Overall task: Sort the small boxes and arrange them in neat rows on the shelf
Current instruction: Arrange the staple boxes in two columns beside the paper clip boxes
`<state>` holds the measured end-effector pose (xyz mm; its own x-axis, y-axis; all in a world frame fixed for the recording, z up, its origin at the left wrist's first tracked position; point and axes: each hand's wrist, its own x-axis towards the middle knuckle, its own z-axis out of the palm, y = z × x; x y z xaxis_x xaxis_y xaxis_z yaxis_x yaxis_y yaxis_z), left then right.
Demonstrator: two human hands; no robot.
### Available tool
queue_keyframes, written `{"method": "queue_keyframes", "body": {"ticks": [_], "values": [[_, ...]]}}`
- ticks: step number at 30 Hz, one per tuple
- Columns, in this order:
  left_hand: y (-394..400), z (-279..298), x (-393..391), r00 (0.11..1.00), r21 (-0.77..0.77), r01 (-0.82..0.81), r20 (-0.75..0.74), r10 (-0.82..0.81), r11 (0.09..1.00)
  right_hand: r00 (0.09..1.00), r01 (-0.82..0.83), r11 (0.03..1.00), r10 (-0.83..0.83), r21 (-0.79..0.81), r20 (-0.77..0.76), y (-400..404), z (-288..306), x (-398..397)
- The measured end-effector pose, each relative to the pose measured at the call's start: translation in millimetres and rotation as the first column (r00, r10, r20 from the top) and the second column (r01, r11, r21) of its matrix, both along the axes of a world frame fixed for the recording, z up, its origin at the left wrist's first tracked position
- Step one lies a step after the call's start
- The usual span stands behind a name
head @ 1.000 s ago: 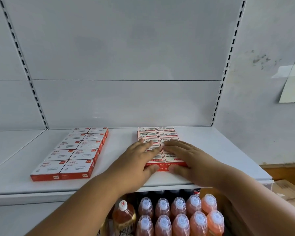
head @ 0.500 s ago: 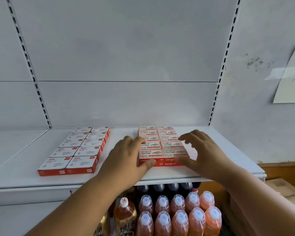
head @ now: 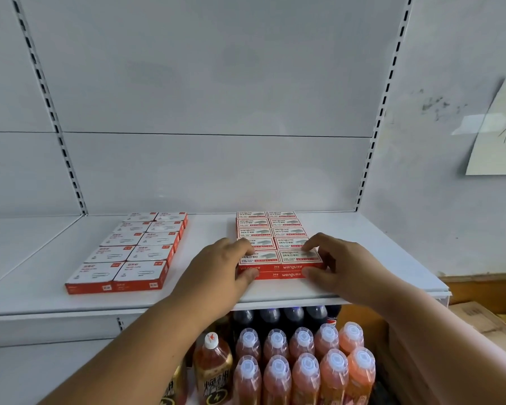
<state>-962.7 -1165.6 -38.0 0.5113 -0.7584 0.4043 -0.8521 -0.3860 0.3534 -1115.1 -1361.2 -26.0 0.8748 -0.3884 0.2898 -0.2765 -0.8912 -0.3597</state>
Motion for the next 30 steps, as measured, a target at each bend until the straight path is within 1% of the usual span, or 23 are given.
{"method": "queue_keyframes", "body": {"ticks": [4,12,15,17,19,20,22,23,24,25,26,27,28,29,30], "values": [[0.6,-0.7,0.5,1.0,0.003,0.009,-0.009,-0.009,1.0,1.0,0.002,1.0,-0.002,-0.022,-0.008,1.6,-0.6,-0.6],[-1.8,-1.7,-1.4,0.996,0.025,0.015,0.092,-0.017,1.0,1.0,-0.02,0.993,0.021,-0.114,0.006,6.4,-2.2,-3.9],[-3.0,-1.6,-2.2,0.99,0.039,0.013,0.141,-0.018,0.999,1.0,-0.023,0.984,0.024,-0.178,0.001,7.5,-4.2,-3.3],[-2.2,0.7,-3.4,0.99,0.055,0.008,0.138,-0.015,0.998,1.0,-0.013,0.974,0.012,-0.228,-0.004,8.7,-5.5,-3.2],[-1.6,3.3,-4.4,0.995,0.082,0.002,0.1,-0.01,0.997,1.0,-0.006,0.969,0.002,-0.247,-0.017,11.1,-4.0,-2.9],[-1.1,5.5,-4.6,0.998,0.106,0.005,0.059,-0.011,0.994,1.0,0.0,0.971,-0.007,-0.239,-0.028,12.0,-2.6,-3.3],[1.8,12.9,-4.7,0.997,0.114,0.0,-0.078,0.008,0.994,0.998,0.026,0.982,-0.037,-0.189,-0.052,10.8,0.1,-4.4],[3.4,17.6,-4.8,0.988,0.108,-0.024,-0.146,0.04,0.994,0.997,0.051,0.987,-0.059,-0.149,-0.049,9.0,2.0,-4.8],[3.9,22.6,-3.9,0.975,0.089,-0.064,-0.206,0.081,0.994,0.997,0.08,0.994,-0.08,-0.073,0.0,6.6,3.5,-4.3],[2.8,27.3,-3.5,0.96,0.032,-0.117,-0.254,0.122,0.993,0.988,0.105,0.991,-0.113,0.08,0.107,2.7,4.6,-2.0],[0.4,31.0,-3.6,0.935,-0.037,-0.175,-0.319,0.154,0.984,0.955,0.104,0.941,-0.185,0.322,0.232,-0.8,6.8,2.2],[-4.0,33.1,-3.8,0.898,-0.11,-0.22,-0.411,0.157,0.969,0.902,0.04,0.805,-0.283,0.592,0.324,-2.7,9.9,9.4],[-9.8,34.8,-4.1,0.842,-0.173,-0.247,-0.526,0.122,0.954,0.859,-0.057,0.604,-0.375,0.795,0.347,-2.7,14.6,17.3],[-16.4,35.3,-3.1,0.772,-0.227,-0.266,-0.632,0.066,0.937,0.838,-0.137,0.423,-0.433,0.896,0.332,-2.4,19.0,24.3],[-21.7,35.4,-2.3,0.715,-0.247,-0.287,-0.698,0.036,0.925,0.836,-0.165,0.323,-0.456,0.932,0.306,-1.7,21.3,29.0]]}}
